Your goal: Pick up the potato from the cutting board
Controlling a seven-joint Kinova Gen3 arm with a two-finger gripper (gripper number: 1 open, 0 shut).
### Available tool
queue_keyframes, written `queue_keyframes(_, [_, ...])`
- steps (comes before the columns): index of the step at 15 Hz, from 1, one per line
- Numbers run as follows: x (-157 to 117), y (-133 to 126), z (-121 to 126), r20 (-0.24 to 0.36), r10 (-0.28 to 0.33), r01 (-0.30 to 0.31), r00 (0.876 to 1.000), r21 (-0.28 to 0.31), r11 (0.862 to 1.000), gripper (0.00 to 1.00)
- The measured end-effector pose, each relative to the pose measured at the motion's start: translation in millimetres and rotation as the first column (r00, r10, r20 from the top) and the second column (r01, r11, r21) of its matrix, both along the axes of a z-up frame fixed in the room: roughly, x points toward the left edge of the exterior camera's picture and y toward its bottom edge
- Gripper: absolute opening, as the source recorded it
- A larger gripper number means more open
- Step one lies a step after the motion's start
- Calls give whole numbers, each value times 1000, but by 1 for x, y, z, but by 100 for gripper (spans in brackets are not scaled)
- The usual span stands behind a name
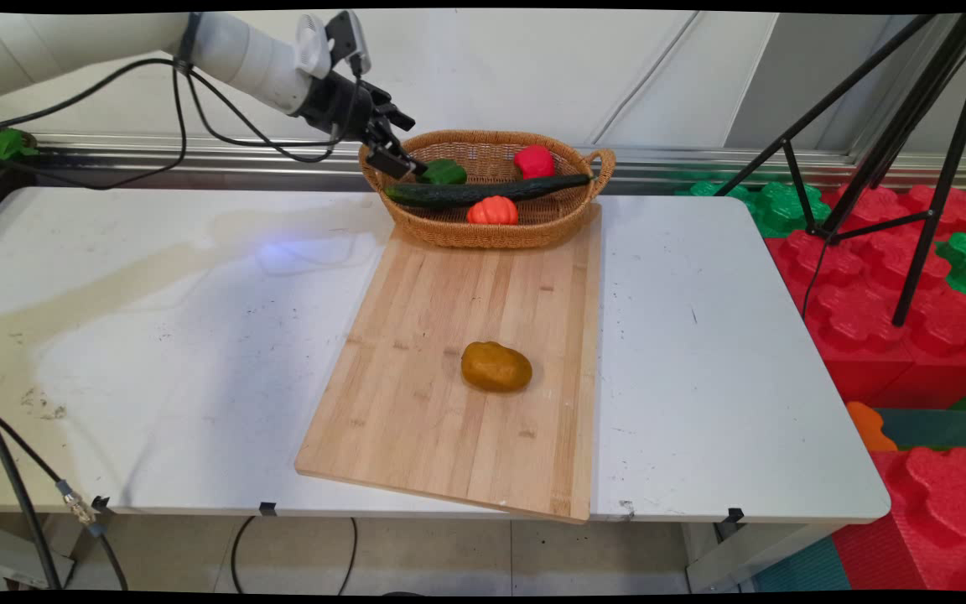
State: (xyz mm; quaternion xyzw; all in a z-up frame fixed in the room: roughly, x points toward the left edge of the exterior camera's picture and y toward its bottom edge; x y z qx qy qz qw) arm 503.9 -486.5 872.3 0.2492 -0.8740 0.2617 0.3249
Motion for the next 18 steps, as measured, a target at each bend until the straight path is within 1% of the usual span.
queue_keyframes(5, [9, 33, 23, 5, -49, 49, 999, 28, 998, 100])
queue_keyframes(9, [8, 64, 39, -15, -90, 90, 996, 68, 994, 100])
queue_keyframes(11, [6, 76, 45, -24, -110, 111, 994, 84, 990, 100])
queue_keyframes(15, [-3, 103, 56, -47, -166, 171, 985, 117, 978, 100])
queue_keyframes(18, [-10, 117, 60, -61, -199, 206, 978, 134, 969, 100])
